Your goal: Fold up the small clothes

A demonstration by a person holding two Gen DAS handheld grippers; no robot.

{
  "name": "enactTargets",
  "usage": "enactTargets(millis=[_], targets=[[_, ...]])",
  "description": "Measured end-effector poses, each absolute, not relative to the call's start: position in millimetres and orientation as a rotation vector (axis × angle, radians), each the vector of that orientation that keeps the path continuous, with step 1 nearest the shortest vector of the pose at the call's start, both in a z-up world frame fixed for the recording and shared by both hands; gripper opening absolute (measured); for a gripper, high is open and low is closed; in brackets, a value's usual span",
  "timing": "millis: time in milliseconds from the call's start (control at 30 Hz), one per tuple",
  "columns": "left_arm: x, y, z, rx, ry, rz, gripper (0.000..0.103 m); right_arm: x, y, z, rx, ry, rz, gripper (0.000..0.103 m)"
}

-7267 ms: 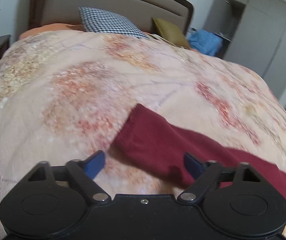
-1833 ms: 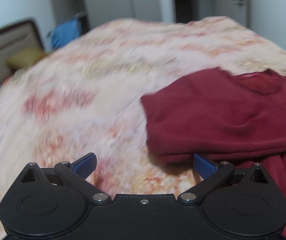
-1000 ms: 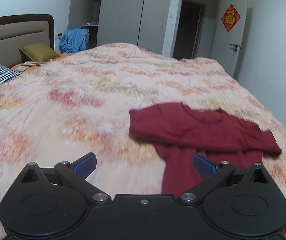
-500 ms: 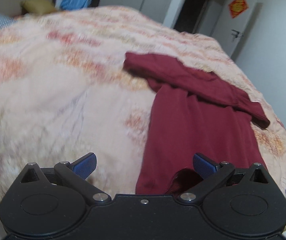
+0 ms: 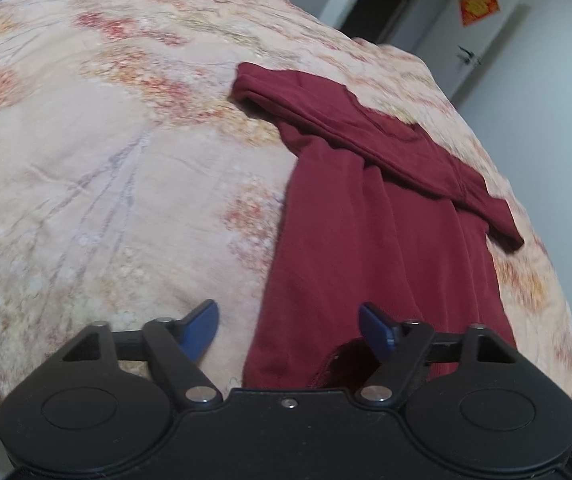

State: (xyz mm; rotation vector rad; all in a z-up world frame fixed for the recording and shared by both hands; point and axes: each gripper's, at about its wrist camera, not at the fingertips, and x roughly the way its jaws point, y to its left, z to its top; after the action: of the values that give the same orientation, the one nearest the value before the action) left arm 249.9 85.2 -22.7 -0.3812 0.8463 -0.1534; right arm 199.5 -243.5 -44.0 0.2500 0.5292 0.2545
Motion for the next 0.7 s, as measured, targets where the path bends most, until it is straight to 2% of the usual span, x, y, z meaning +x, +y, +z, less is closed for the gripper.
enactTargets(millis=[33, 100, 167, 233, 267, 300, 400, 567, 700], targets=[[250, 84, -24, -0.366, 0.855, -0.154, 0.064, 199, -242, -46, 0.255, 0.530, 0.250, 0.059], [252, 84, -26, -0.343, 0.878, -0.130, 0.049, 198, -242, -48, 0.274, 0.531, 0.251, 0.057], [253, 87, -28, -0.346, 0.889, -0.117, 0.043, 196, -241, -50, 0.292, 0.533, 0.263, 0.055], [255, 89, -29, -0.362, 0.904, -0.113, 0.031, 196, -237, -50, 0.278, 0.533, 0.257, 0.039], [255, 90, -29, -0.372, 0.910, -0.116, 0.015, 196, -235, -49, 0.257, 0.533, 0.244, 0.025], [256, 90, -28, -0.382, 0.914, -0.126, 0.006, 196, -235, -48, 0.244, 0.531, 0.235, 0.018], [251, 84, -19, -0.344, 0.895, -0.129, 0.005, 193, -243, -38, 0.254, 0.498, 0.243, 0.012], [232, 93, 9, -0.365, 0.807, -0.126, 0.004, 177, -274, 3, 0.236, 0.385, 0.205, 0.011], [213, 100, 13, -0.376, 0.812, -0.133, 0.004, 163, -300, 25, 0.216, 0.352, 0.175, 0.010]])
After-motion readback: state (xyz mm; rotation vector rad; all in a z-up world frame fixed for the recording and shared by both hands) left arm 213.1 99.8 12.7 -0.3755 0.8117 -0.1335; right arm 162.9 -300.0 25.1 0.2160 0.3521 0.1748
